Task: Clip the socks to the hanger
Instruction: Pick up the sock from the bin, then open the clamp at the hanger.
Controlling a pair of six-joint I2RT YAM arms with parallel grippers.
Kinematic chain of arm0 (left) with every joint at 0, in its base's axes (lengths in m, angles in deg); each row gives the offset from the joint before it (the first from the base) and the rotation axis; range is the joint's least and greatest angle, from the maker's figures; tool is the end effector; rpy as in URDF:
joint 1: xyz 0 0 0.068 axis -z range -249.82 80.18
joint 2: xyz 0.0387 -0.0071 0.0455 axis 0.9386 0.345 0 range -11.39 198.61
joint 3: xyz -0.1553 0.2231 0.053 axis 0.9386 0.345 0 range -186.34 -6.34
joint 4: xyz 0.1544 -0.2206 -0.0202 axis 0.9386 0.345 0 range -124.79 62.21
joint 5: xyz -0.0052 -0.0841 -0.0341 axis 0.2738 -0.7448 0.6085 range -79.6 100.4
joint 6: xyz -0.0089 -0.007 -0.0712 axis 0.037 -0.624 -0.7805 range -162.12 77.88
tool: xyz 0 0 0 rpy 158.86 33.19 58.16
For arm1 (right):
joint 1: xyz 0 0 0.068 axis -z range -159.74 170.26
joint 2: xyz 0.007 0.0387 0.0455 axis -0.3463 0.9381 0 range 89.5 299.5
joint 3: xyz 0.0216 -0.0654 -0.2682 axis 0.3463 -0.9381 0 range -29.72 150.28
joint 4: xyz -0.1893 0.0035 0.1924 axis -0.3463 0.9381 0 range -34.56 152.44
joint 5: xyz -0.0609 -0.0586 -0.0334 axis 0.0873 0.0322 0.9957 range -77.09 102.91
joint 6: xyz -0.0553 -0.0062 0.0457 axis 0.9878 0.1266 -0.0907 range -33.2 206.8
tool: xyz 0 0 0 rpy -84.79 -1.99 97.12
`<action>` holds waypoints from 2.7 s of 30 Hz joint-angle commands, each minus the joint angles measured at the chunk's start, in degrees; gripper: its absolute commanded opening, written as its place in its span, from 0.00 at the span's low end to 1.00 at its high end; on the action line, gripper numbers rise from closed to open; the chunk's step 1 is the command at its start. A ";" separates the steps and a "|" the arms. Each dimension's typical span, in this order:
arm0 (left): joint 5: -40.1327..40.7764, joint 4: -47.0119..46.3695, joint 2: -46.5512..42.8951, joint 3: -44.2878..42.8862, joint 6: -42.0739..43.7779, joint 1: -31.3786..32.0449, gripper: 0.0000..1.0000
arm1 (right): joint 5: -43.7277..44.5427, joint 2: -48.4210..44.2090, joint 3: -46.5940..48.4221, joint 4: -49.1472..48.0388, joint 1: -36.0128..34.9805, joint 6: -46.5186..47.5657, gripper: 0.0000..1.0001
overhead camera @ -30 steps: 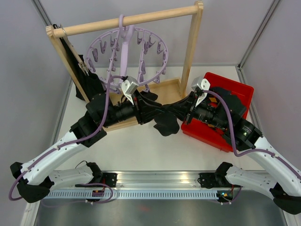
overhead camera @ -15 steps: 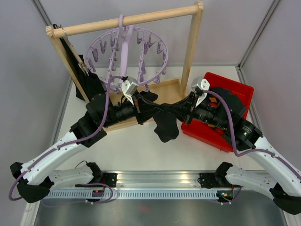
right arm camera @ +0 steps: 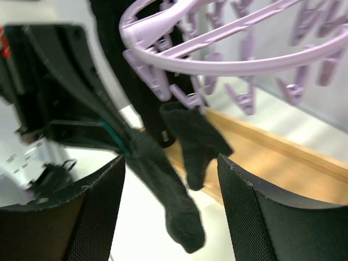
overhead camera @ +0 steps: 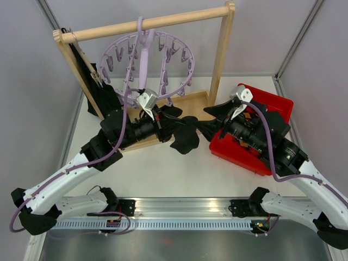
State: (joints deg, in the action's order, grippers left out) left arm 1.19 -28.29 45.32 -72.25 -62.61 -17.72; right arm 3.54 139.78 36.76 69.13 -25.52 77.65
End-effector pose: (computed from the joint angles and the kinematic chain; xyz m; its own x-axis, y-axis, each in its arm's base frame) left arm 0.1440 -0.2006 0.4438 -0.2800 -0.2029 -0.9383 0.8317 0.4368 -0.3426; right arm 0.1384 0.1561 0.4541 -0.1004 0.1219 -0.9874 -0.8149 0.5594 0.1519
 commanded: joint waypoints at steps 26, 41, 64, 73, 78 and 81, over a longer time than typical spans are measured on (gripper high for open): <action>7.98 12.66 -12.15 6.76 3.00 -0.15 0.02 | 1.83 15.37 -3.46 -25.73 8.60 15.65 0.79; 8.16 14.94 -14.61 7.11 3.97 -0.24 0.02 | -9.27 18.53 -1.44 -26.79 10.54 15.12 0.72; 8.33 15.73 -14.78 6.58 4.58 -0.15 0.02 | -4.17 22.93 1.81 -29.78 7.99 17.15 0.71; 8.51 15.82 -14.78 6.41 4.58 -0.15 0.02 | -2.68 24.42 3.31 -29.78 7.46 17.15 0.68; 8.51 15.73 -14.52 6.41 4.58 -0.24 0.02 | -1.62 24.78 4.19 -28.81 6.85 17.32 0.61; 8.42 15.65 -14.70 6.50 4.50 -0.15 0.02 | -0.83 24.69 4.71 -28.11 6.32 17.06 0.52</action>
State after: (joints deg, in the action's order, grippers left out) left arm 8.86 -12.14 30.87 -65.30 -59.92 -17.74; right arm 1.55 164.46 38.46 42.47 -18.50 94.27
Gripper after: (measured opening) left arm 0.047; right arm 0.546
